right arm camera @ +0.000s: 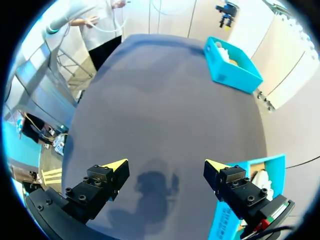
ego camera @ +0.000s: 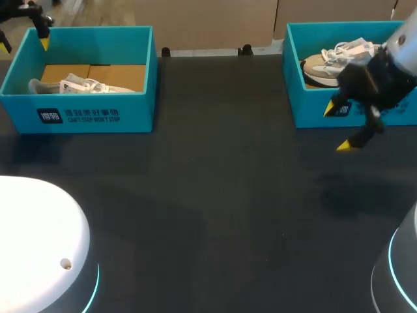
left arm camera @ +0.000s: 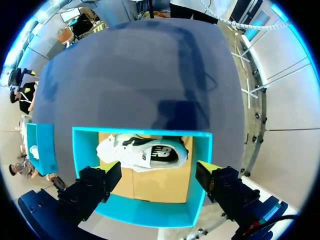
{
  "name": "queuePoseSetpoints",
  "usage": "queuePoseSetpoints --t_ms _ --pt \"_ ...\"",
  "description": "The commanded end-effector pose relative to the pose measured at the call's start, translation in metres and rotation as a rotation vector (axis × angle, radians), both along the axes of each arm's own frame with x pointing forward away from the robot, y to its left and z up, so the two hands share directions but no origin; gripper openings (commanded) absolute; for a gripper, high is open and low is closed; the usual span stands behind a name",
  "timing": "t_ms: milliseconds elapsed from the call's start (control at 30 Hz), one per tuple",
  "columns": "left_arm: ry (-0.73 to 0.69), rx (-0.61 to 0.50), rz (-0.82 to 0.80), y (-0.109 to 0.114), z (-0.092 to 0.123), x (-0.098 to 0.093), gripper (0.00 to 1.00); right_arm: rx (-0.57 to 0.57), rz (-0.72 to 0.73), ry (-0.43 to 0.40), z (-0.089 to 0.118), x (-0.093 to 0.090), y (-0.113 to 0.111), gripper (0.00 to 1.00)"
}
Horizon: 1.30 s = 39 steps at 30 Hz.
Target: Take the shoe out of the shoebox, open the shoe tongue, remove and reinsert the insole, then place the shoe into the shoebox
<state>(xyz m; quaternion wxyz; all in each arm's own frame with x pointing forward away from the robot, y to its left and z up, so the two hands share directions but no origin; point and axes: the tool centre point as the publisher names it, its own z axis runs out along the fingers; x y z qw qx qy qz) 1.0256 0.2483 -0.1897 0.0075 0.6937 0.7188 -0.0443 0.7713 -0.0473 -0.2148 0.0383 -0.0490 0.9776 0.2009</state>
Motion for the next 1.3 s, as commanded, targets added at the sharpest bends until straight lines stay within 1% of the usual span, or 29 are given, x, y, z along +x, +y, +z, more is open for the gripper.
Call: queuePoseSetpoints --t_ms 33,200,333,467,567,600,1133,1167,1233,1267,1300 --pt "0.001 0.002 -0.001 0.0 0.001 0.0 1.0 -0.024 0.003 0.018 0.012 0.027 -0.01 1.0" --pt "0.001 0.002 -0.001 0.0 0.001 0.0 1.0 -0.073 0.013 -0.004 0.022 0.051 -0.025 1.0" --pt "0.001 0.002 -0.001 0.0 0.001 0.0 1.0 -0.08 0.02 -0.009 0.028 0.069 -0.038 1.0" --pt "0.001 0.002 -0.001 0.0 0.001 0.0 1.0 -0.046 0.001 -0.033 0.029 0.087 -0.05 1.0" --pt "0.001 0.002 -0.001 0.0 0.001 0.0 1.0 -0.016 -0.072 -0.027 0.031 0.098 -0.058 1.0" --pt "0.001 0.002 -0.001 0.0 0.001 0.0 1.0 0.014 -0.087 -0.037 0.033 0.1 -0.061 1.0" --pt "0.001 0.002 -0.001 0.0 0.001 0.0 1.0 0.014 -0.087 -0.037 0.033 0.1 -0.061 1.0" --pt "0.001 0.002 -0.001 0.0 0.001 0.0 1.0 0.014 -0.153 -0.016 0.031 0.106 -0.062 1.0" --pt "0.001 0.002 -0.001 0.0 0.001 0.0 1.0 -0.05 -0.255 -0.004 0.029 0.119 -0.063 1.0" --pt "0.001 0.002 -0.001 0.0 0.001 0.0 1.0 -0.061 -0.295 -0.002 0.029 0.124 -0.064 1.0" --pt "0.001 0.002 -0.001 0.0 0.001 0.0 1.0 -0.073 -0.367 0.014 0.029 0.133 -0.065 1.0"
